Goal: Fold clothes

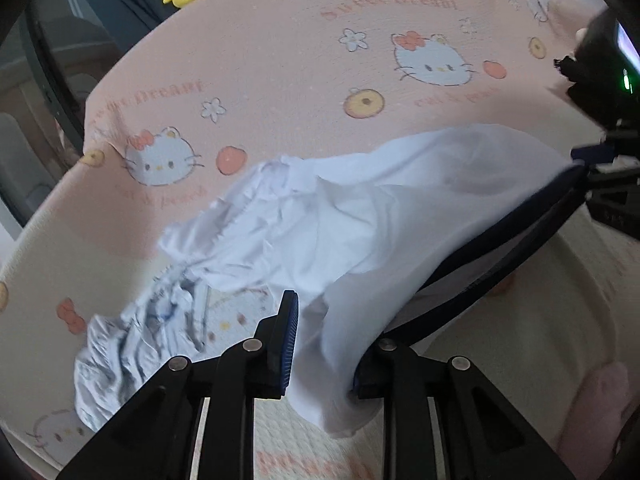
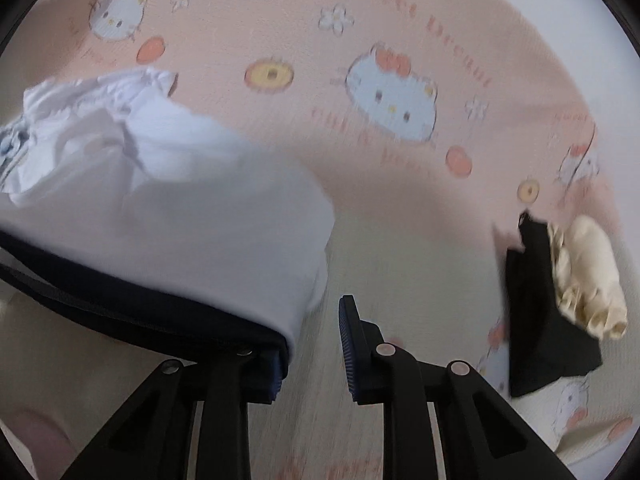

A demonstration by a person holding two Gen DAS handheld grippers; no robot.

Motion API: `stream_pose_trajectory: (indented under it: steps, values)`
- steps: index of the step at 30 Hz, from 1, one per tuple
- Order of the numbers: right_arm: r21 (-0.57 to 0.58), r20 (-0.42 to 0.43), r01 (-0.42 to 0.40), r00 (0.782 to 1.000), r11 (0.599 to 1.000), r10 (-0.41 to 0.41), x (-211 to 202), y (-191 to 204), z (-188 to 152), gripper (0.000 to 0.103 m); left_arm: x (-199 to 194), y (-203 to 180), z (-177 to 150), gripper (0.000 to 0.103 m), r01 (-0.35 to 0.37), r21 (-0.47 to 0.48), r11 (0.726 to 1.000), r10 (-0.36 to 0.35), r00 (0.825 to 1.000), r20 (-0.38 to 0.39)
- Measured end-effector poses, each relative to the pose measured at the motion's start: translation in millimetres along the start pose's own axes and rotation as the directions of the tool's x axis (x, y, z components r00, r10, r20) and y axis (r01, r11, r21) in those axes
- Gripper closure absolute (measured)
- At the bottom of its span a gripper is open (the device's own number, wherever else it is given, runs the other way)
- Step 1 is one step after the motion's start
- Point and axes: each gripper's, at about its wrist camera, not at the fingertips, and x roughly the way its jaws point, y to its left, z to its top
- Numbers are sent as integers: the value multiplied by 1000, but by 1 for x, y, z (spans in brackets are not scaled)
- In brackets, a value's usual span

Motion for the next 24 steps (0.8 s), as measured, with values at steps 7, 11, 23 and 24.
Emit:
stream_pose_trajectory:
  steps: [7,11,23,24]
  values:
    - [-27,-8,-23,1000,999,23,-8,12,-28,83,8,-3,-26,83,63,-73,995,-67,996,-55]
    - [-38,15,-73,997,997,74,-4,19,-40,83,11,-4,-43,83,83,-93,992,-86,996,-30]
    - [-17,80,-272,959,962,272,-24,0,-50,45,-35,17,-34,48,184,-220,958,-174,983,64]
    - [-5,79,-300,951,954,300,-28,-2,-50,45,-41,22,-31,44,193,-246,950,-181,981,71]
